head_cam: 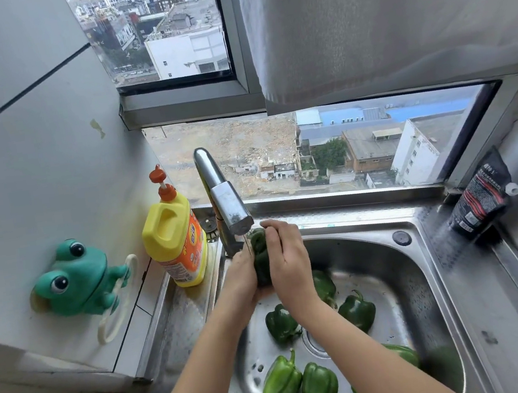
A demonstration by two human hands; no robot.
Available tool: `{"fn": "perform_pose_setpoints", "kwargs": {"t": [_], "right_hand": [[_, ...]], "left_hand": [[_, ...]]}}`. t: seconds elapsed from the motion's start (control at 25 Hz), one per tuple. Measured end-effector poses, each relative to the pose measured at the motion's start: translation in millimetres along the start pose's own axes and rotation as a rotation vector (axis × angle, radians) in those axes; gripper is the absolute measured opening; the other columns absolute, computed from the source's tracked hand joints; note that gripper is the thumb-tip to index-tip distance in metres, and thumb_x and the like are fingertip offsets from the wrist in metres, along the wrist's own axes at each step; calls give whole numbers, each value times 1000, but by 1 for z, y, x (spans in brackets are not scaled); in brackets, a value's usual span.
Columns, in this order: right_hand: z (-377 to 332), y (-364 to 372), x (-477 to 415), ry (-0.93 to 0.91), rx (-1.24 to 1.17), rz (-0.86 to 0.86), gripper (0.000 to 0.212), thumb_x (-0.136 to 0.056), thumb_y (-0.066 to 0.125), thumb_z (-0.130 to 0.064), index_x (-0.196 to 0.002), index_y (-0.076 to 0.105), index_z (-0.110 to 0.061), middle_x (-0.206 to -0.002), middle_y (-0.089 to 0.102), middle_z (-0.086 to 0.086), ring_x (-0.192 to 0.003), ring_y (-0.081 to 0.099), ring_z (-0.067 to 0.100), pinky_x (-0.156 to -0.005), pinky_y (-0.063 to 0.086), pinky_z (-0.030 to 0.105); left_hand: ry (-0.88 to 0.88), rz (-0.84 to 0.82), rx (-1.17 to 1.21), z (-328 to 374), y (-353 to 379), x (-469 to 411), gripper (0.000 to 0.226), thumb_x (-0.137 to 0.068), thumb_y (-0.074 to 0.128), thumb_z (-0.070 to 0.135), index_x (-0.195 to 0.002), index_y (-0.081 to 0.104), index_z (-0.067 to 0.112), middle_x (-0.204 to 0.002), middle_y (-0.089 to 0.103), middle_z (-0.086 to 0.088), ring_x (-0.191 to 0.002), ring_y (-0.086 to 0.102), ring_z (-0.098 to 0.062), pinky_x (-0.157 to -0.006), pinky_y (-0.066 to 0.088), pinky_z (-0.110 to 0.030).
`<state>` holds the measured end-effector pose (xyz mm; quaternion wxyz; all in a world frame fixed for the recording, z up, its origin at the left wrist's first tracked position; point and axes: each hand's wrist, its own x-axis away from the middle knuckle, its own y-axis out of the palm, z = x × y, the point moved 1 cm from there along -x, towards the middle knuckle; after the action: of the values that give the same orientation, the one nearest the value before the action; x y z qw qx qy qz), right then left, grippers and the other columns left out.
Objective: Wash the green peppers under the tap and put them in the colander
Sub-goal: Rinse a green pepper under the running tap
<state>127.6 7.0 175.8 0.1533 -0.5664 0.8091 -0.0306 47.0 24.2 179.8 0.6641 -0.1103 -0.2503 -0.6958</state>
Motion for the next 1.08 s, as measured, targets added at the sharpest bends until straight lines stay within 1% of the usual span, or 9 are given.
{"fn": "perform_pose_setpoints", "kwargs": {"t": [0.16,0.24,0.32,0.48,0.6,0.76,0.84,0.96,1.08], "right_hand": [[7,0,-15,359,-144,-69,34,-96,45,-39,-76,58,-15,-77,59,2,-79,54,19,-79,44,36],[12,5,-11,391,-181,-83,35,-97,42,-38,-83,63,-13,-85,65,5,-89,59,23,-88,47,43],[15,10,2,304,-180,-64,31,-97,39,-32,-94,66,-17,-95,67,1,-96,60,17,-94,47,39],[17,10,21,82,-166,-139,29,-95,40,-26,-106,66,-19,-103,67,-6,-100,59,1,-90,44,17],[31,-4,13,28,-135,-290,22,-95,48,-20,-105,69,-20,-101,69,-12,-100,61,-1,-89,46,15],[57,-28,-29,23,97,-346,27,-89,60,-12,-114,64,-19,-109,68,-7,-102,62,3,-95,51,27],[73,-29,-53,31,304,-423,51,-85,64,-10,-133,48,-19,-131,56,-2,-119,53,11,-106,43,31],[92,-12,-76,-8,511,-716,80,-82,70,-13,-148,26,-24,-154,30,-1,-139,34,16,-115,27,29],[101,8,-91,-210,650,-770,67,-86,66,-19,-145,34,-18,-148,42,3,-127,50,24,-106,39,33]], "left_hand": [[53,53,-89,-14,1,10,28,-102,35,27,-120,49,10,-108,62,-14,-84,64,-22,-60,56,-32],[63,80,-38,-15,-2,10,26,-102,35,25,-115,54,12,-101,64,-9,-83,63,-17,-60,54,-29],[10,134,73,-13,-7,7,28,-102,36,28,-101,61,16,-93,66,-8,-78,63,-16,-55,52,-26],[-418,51,527,-14,-14,9,23,-86,57,34,-82,64,12,-69,70,-12,-67,68,-25,-50,58,-34],[-548,-6,575,-19,-17,12,40,-65,70,33,-93,64,4,-88,68,-22,-89,62,-34,-56,56,-52],[-494,-10,464,-22,-22,-2,35,-79,65,35,-100,63,7,-100,64,-21,-92,60,-33,-63,56,-51],[-445,-20,365,-22,-25,-9,26,-83,62,30,-99,64,9,-100,66,-19,-92,61,-32,-67,55,-51],[-416,-38,352,-24,-29,-11,25,-78,64,18,-100,64,6,-91,72,-19,-98,62,-33,-70,56,-49],[-440,-16,441,-27,-37,-8,42,-66,68,14,-105,62,2,-109,65,-27,-114,55,-43,-76,51,-57]]}}
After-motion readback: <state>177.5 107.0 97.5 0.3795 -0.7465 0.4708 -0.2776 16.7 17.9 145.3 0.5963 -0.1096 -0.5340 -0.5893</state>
